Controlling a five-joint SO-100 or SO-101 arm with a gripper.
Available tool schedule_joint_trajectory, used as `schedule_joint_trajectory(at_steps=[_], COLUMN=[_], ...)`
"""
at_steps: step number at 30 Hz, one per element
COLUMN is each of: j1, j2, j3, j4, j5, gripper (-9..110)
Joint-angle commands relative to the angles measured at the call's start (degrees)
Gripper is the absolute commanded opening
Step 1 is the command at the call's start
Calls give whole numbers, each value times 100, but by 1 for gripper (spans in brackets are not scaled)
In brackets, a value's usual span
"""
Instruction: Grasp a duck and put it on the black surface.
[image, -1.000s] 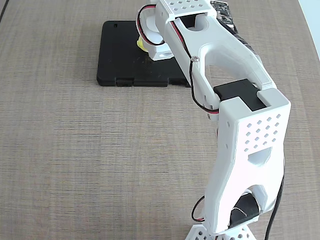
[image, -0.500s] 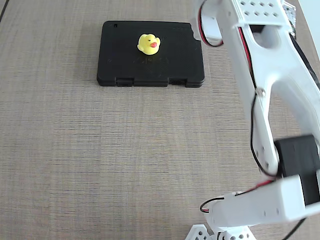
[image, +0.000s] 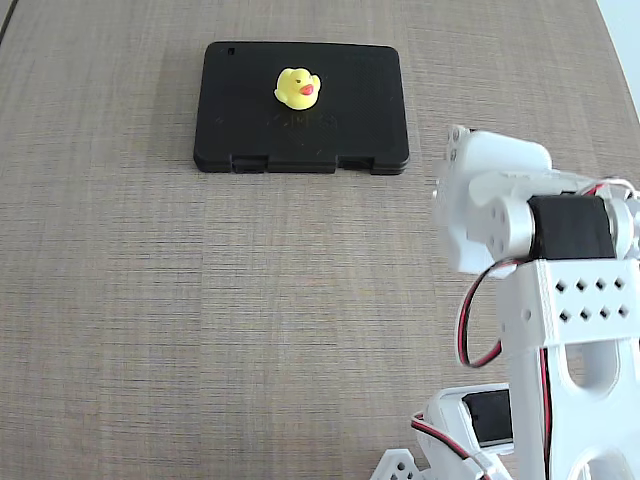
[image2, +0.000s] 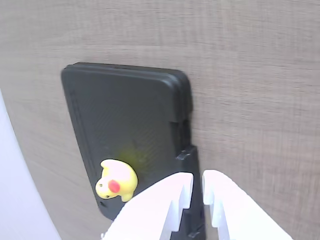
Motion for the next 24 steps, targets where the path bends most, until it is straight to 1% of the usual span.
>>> schedule_joint_trajectory(at_steps=[1, 6, 13, 20, 24], j1=[-88, -264, -185, -176, 0], j2=[967, 1881, 2883, 3366, 3445], j3=[571, 1503, 2443, 2848, 2892], j4=[0, 9, 0, 0, 9], j5=[-44, -44, -44, -44, -44], gripper=[2, 0, 0, 0, 0])
